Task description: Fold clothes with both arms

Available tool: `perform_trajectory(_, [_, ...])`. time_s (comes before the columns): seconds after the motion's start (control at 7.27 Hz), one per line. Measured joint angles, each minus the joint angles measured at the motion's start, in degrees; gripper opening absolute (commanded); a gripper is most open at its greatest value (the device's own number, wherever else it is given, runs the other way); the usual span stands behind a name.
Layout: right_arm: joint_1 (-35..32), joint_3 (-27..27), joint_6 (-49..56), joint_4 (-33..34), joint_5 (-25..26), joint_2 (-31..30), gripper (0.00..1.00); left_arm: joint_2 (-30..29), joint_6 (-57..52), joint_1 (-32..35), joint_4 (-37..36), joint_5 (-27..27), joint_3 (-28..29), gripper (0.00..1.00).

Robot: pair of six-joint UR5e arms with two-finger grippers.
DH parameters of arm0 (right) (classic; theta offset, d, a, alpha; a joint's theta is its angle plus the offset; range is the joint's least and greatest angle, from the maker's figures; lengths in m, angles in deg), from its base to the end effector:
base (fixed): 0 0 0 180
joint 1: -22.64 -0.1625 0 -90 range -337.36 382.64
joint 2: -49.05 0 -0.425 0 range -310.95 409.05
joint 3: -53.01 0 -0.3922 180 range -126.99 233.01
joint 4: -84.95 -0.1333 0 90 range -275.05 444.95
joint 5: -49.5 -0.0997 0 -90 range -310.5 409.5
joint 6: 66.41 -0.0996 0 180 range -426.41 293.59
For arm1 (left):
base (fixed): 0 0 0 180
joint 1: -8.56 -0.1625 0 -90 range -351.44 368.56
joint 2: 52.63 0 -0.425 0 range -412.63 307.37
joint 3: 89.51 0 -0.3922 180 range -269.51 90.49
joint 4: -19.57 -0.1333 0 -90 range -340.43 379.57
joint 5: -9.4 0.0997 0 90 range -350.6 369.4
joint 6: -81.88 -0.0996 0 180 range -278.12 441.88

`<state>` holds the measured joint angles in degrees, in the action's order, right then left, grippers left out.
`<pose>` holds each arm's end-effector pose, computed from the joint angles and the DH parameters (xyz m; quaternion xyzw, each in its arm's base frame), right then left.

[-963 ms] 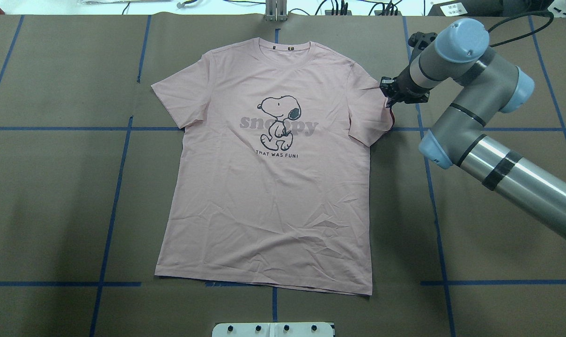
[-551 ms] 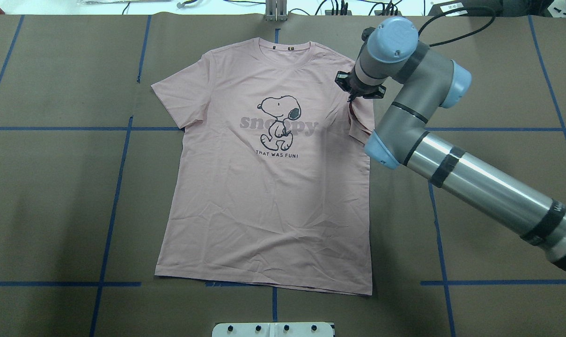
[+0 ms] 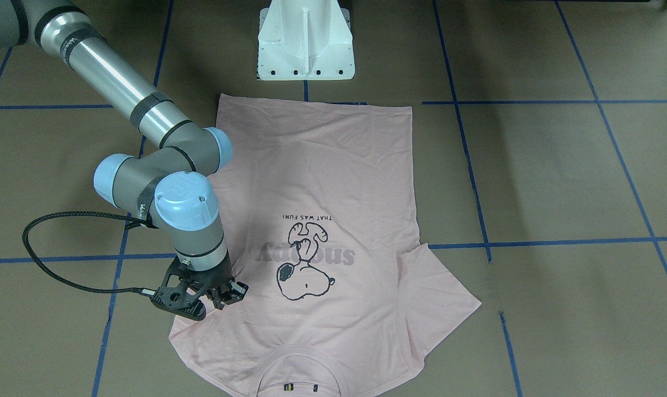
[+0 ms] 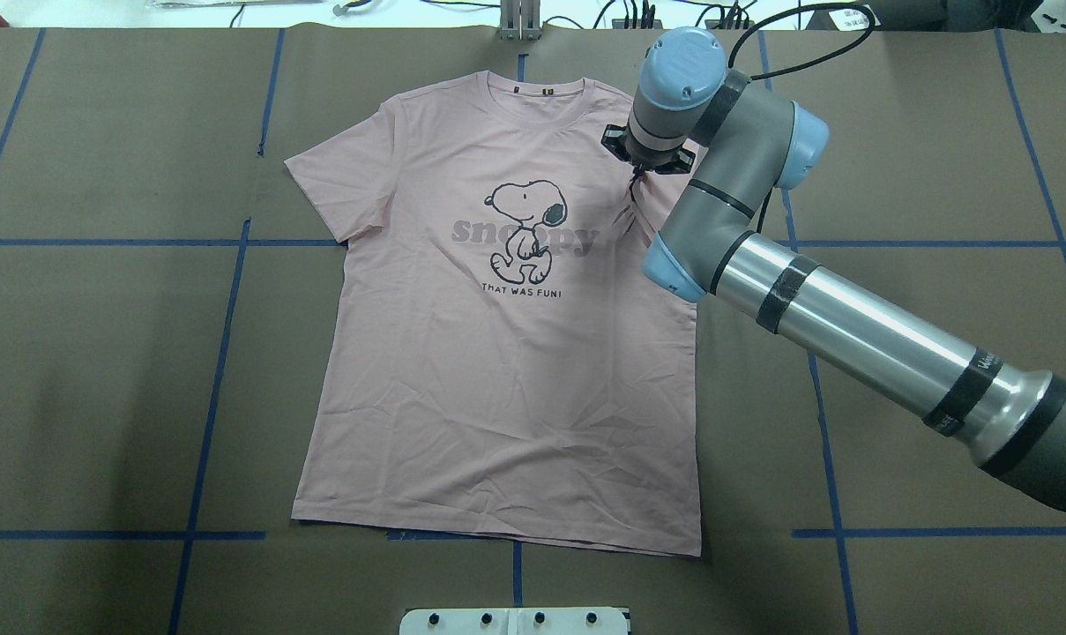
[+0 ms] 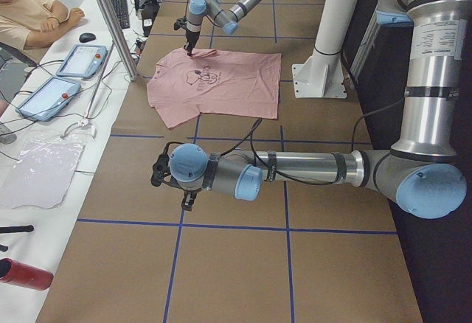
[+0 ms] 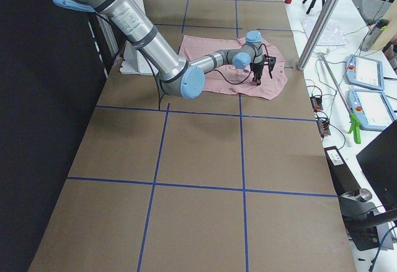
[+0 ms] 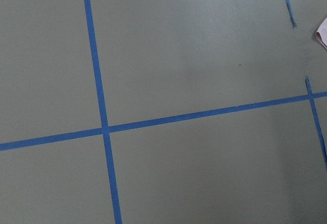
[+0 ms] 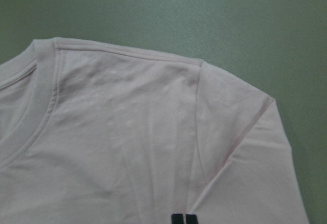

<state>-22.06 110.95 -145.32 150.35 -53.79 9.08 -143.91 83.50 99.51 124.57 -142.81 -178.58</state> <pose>-0.5178 -0.6678 0.3185 0.0734 -0.3691 0.2274 0.8981 -0.0536 -0.5093 0.6034 0.1114 0.5126 0.0499 0.8499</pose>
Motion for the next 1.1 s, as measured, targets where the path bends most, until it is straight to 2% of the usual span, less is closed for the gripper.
perform_trajectory(0.28, [-0.25,0.14,-0.07,-1.08,0.31,0.11,1.00,-2.33,9.10,-4.54,7.18,-0.68,0.73,0.99])
perform_trajectory(0.55, [-1.92,2.67,-0.16,-2.36,-0.40,-0.59,1.00,-8.62,22.34,-12.76,14.16,3.46,1.77,0.99])
perform_trajectory(0.83, [-3.51,9.28,-0.15,-2.61,-3.77,-4.23,1.00,-17.52,33.63,-20.56,15.35,8.67,5.91,0.99])
perform_trajectory(1.1, [-4.30,18.15,-0.03,-2.89,-7.07,-10.66,1.00,-26.27,44.93,-28.24,15.82,14.89,12.38,0.97])
